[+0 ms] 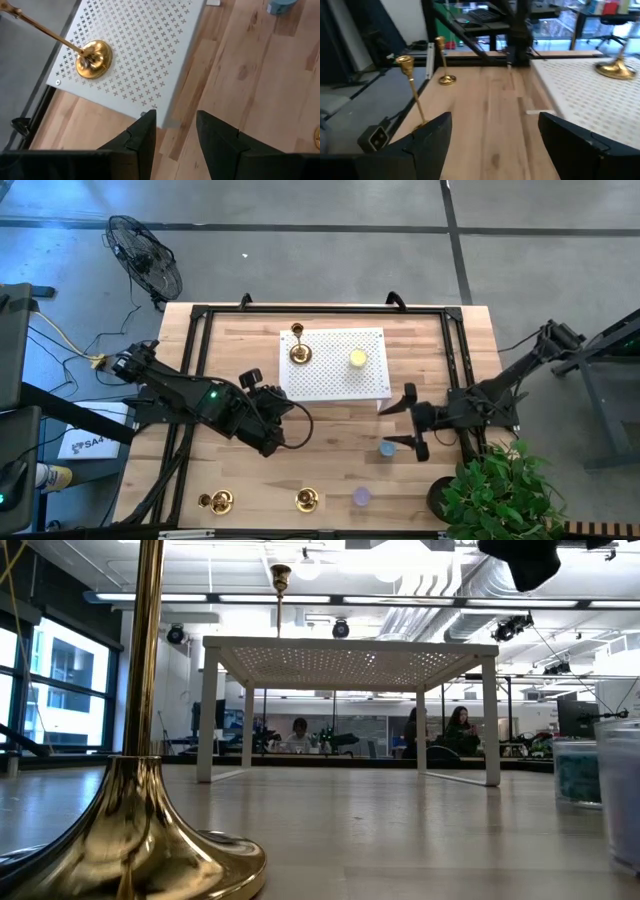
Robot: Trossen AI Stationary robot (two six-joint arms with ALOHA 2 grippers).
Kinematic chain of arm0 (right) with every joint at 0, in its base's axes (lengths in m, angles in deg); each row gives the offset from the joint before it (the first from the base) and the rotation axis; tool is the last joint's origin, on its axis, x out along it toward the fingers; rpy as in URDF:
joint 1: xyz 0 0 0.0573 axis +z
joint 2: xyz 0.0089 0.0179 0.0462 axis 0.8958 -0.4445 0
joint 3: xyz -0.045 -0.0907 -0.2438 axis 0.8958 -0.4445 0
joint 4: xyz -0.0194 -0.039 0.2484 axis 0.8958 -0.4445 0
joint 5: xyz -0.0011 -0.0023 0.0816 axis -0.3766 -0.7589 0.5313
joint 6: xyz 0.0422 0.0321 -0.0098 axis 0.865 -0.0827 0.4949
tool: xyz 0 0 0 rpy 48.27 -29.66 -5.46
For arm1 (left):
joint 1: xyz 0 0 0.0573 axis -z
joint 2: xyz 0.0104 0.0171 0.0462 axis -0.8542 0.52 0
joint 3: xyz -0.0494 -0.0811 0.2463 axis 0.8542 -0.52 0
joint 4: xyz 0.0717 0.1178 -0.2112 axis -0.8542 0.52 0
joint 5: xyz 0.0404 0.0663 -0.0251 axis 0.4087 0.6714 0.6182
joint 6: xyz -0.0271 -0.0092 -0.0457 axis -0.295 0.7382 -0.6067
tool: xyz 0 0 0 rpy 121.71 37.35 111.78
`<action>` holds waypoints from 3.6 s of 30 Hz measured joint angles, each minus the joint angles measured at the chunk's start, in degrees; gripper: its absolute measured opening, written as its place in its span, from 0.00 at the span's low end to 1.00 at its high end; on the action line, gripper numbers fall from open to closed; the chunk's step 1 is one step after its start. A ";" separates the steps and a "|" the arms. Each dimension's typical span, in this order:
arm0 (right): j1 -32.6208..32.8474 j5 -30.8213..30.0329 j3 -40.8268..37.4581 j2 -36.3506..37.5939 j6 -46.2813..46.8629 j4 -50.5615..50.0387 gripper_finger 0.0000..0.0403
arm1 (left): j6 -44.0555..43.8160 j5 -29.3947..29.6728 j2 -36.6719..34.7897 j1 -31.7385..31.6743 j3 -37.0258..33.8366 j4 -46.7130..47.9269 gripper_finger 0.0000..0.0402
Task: Pick & Place candle stick holders
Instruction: Put the right yellow candle holder on the shelf
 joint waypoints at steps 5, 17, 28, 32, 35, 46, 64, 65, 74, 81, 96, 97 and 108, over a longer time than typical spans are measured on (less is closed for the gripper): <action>-0.13 2.98 0.00 -4.95 -1.35 6.68 0.72 | -0.44 -1.25 0.00 0.00 0.00 0.00 0.34; -0.11 3.32 0.00 -8.84 -0.97 8.54 0.72 | -8.91 -14.62 -0.04 1.02 -7.52 -2.77 0.34; -0.12 5.86 0.00 -8.83 -3.21 8.99 0.72 | -7.04 -19.42 -0.04 7.00 -13.20 -22.33 0.34; -0.13 5.86 0.00 -8.83 -5.99 9.71 0.72 | -6.99 -19.24 -0.04 10.00 -13.26 -23.11 0.34; -0.11 5.88 0.00 -8.83 -7.32 9.85 0.72 | -4.01 -17.62 0.01 12.53 -13.31 -23.45 0.34; -0.11 7.83 0.00 -8.81 -4.81 9.92 0.72 | 5.00 -10.06 5.89 16.45 -13.30 -37.07 0.34; 2.26 8.65 0.00 -8.81 -5.38 12.47 0.72 | -1.90 -8.37 10.64 17.76 -13.31 -41.85 0.34; 2.29 8.27 0.00 -8.81 -5.70 12.45 0.72 | -1.92 -8.06 10.64 17.83 -13.31 -41.87 0.34; 2.25 7.76 0.00 -8.81 -7.27 12.47 0.72 | -3.68 -7.01 12.14 18.01 -13.29 -42.15 0.34; 2.25 7.76 0.00 -8.81 -7.29 12.64 0.72 | -4.68 -7.24 14.01 18.01 -13.29 -42.87 0.34; 2.25 7.87 0.00 -8.81 -7.27 12.80 0.72 | -6.21 -2.84 15.80 19.51 -13.25 -46.29 0.34; 2.25 8.04 0.00 -8.81 -7.27 12.82 0.72 | -6.21 -2.15 15.88 19.52 -13.25 -46.31 0.34; 2.25 8.22 0.00 -8.81 -7.07 12.87 0.72 | -7.26 0.38 16.09 19.52 -13.27 -46.38 0.34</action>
